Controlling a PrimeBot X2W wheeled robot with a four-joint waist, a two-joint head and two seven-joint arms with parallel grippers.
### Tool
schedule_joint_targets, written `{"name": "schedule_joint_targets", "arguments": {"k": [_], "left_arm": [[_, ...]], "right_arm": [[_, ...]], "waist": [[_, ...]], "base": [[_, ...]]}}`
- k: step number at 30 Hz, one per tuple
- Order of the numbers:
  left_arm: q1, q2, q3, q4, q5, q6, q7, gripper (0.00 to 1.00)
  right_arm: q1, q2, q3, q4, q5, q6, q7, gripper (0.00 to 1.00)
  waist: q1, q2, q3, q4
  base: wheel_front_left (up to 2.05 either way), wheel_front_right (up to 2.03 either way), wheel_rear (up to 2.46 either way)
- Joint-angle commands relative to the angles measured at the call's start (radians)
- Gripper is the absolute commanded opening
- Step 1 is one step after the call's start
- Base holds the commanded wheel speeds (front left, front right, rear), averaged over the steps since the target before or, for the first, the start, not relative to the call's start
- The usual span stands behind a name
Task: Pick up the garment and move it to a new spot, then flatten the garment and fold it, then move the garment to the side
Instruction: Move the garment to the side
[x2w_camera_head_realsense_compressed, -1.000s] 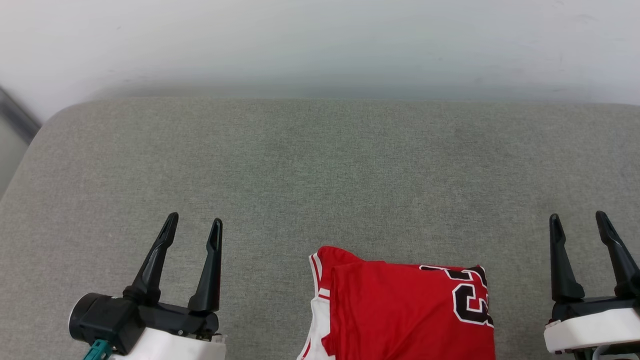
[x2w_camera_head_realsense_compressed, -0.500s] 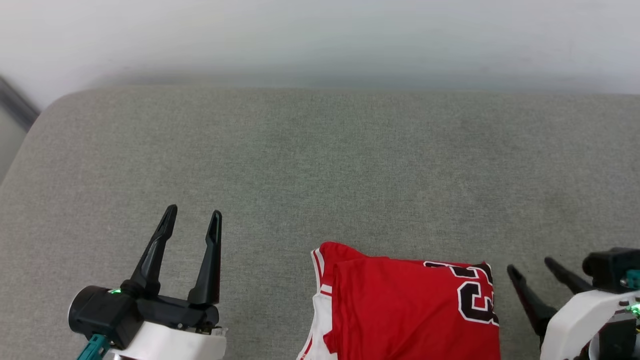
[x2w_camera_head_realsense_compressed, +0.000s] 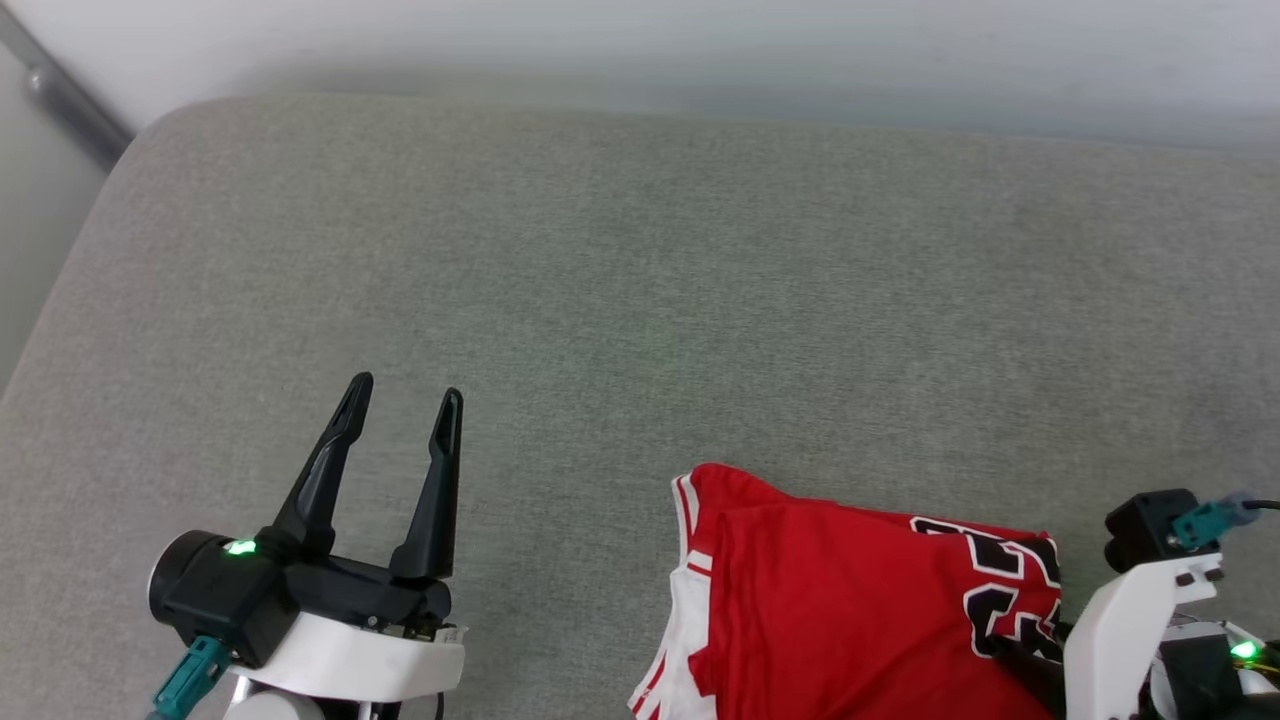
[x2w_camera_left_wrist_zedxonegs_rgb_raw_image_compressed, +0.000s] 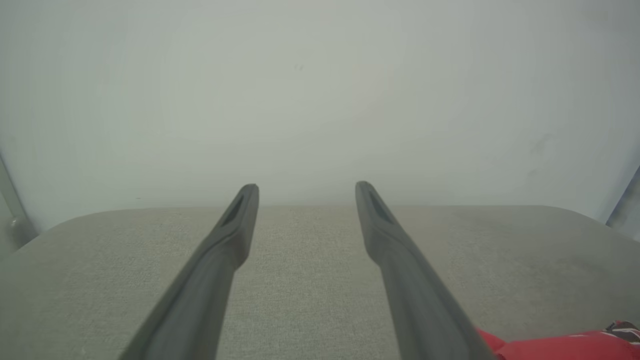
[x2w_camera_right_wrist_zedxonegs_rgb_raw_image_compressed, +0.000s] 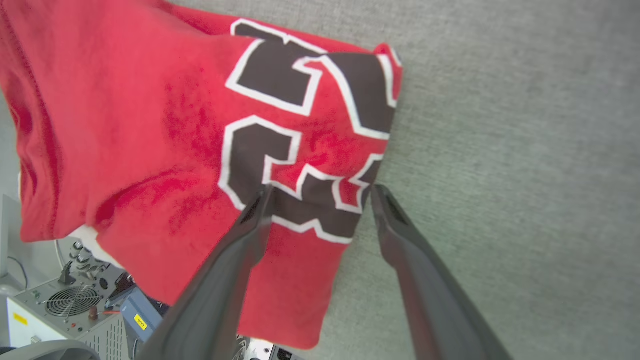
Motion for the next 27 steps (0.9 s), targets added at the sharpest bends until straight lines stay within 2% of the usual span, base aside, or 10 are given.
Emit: {"name": "schedule_joint_targets", "arguments": {"k": [1, 7, 14, 15, 17, 18, 23, 27], "left_arm": [[-0.014, 0.006, 0.002, 0.004, 0.000, 0.001, -0.002, 1.00], [-0.023, 0.012, -0.005, 0.012, 0.000, 0.001, -0.002, 1.00], [-0.014, 0.017, -0.039, 0.022, 0.006, 0.001, -0.002, 1.00], [-0.015, 0.017, -0.043, 0.024, 0.009, 0.001, -0.002, 1.00], [-0.016, 0.015, -0.047, 0.028, 0.009, 0.001, -0.002, 1.00], [-0.017, 0.012, -0.048, 0.029, 0.008, 0.001, -0.002, 1.00], [-0.028, 0.026, -0.062, 0.033, -0.001, 0.001, -0.002, 1.00], [-0.030, 0.027, -0.071, 0.026, -0.007, 0.001, -0.002, 1.00]], "right_arm": [[-0.022, 0.012, 0.002, 0.020, -0.001, 0.000, 0.009, 1.00], [-0.028, 0.046, 0.032, 0.124, 0.000, 0.000, 0.013, 1.00], [-0.019, 0.078, 0.106, 0.270, -0.013, 0.001, -0.034, 1.00], [-0.018, 0.072, 0.117, 0.288, -0.020, 0.001, -0.045, 0.87], [-0.022, 0.060, 0.142, 0.312, -0.023, 0.001, -0.075, 0.15], [-0.027, 0.054, 0.154, 0.320, -0.020, 0.001, -0.088, 0.00], [-0.089, -0.037, 0.215, 0.292, -0.042, -0.001, -0.153, 0.00], [-0.167, -0.173, 0.291, 0.237, -0.090, -0.001, -0.180, 0.00]], "waist": [[0.0000, 0.0000, 0.014, 0.021], [0.0000, 0.0000, 0.020, 0.053], [0.0000, 0.0000, 0.016, 0.072], [0.0000, 0.0000, 0.014, 0.073], [0.0000, 0.0000, 0.009, 0.072], [0.0000, 0.0000, 0.006, 0.069], [0.0000, 0.0000, -0.005, 0.040], [0.0000, 0.0000, -0.008, -0.008]], "base": [[0.00, 0.00, 0.00], [0.00, 0.00, 0.00], [0.00, 0.00, 0.00], [0.00, 0.00, 0.00], [0.00, 0.00, 0.00], [0.00, 0.00, 0.00], [0.00, 0.00, 0.00], [0.00, 0.00, 0.00]]}}
